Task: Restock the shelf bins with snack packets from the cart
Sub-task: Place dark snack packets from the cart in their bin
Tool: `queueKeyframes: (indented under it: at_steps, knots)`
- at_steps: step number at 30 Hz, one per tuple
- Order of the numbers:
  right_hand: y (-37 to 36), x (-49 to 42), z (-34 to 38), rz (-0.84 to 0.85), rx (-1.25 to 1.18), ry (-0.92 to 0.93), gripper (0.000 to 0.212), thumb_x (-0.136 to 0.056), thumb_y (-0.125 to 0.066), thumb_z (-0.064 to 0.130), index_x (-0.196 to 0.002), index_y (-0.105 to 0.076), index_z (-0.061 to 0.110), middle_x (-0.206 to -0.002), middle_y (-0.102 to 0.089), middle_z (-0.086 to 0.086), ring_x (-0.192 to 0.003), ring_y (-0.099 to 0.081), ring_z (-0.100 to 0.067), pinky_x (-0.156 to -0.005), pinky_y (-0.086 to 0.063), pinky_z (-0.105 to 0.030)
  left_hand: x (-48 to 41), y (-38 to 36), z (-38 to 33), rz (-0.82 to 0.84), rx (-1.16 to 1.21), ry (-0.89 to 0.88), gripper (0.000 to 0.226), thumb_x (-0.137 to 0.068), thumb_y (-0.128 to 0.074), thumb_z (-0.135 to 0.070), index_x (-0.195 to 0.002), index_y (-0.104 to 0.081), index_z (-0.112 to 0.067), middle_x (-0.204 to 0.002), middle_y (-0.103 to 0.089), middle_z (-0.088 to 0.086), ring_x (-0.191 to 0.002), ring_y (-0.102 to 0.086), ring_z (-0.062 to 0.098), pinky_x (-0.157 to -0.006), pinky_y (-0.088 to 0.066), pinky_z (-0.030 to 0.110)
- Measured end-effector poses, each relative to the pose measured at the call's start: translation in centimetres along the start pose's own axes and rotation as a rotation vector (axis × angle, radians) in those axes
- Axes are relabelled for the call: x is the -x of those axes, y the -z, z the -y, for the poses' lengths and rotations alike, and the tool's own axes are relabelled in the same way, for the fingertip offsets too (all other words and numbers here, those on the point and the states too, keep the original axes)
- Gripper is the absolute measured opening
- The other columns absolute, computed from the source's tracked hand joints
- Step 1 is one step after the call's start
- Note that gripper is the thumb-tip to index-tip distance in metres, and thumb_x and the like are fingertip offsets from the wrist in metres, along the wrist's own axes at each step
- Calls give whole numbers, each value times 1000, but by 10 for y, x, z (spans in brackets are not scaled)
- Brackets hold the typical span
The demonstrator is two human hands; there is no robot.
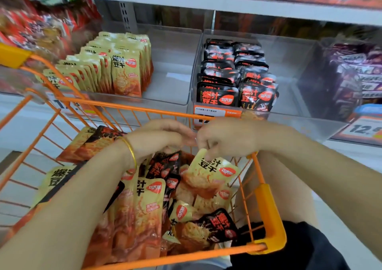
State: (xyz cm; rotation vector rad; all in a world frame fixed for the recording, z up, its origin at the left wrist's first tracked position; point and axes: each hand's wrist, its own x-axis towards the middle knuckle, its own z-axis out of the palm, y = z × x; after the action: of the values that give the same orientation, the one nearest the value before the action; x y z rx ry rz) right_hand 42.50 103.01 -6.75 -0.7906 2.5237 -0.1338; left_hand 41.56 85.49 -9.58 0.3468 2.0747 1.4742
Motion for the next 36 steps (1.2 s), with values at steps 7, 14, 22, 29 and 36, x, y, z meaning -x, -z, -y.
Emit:
queueKeyframes:
  at_steps: [7,14,22,29,36]
  knots:
    - [62,-1,2,-434,-299,-10,10,-89,-64,18,-82,-59,12,-54,-56,9,-47,-51,2,-46,-37,-10,-1,27,-11,-130,-63,-185,14,-82,-64,-1,-96,-63,1,-94,-70,9,-82,-64,12,-76,-53,24]
    - [84,-61,10,-598,-853,-145,33,-84,-62,47,-95,-67,15,-78,-59,1,-61,-47,-9,-49,-35,-22,1,97,-31,-586,-11,-252,37,-83,-67,-11,-55,-46,-22,-47,-40,-9,-46,-38,10,-47,-31,22]
    - [78,-160,15,-659,-1130,-175,9,-89,-63,11,-96,-60,5,-67,-55,-8,-36,-51,-4,-37,-45,-18,-9,115,0,-980,-97,-297,24,-86,-57,-1,-109,-60,-9,-97,-59,1,-81,-54,3,-72,-45,8]
    - [62,-229,11,-559,-957,-443,7,-86,-63,3,-93,-62,1,-89,-67,-27,-53,-62,-27,-67,-58,-47,-10,120,12,-990,-452,-237,26,-83,-52,-1,-104,-64,-12,-104,-60,4,-104,-54,23,-90,-45,36]
    - [65,-251,21,-614,-940,-498,22,-82,-72,14,-97,-68,-2,-82,-71,-19,-51,-64,-22,-55,-59,-38,-12,119,16,-960,-448,-210,27,-82,-51,0,-99,-65,-16,-106,-63,6,-104,-56,26,-90,-47,44]
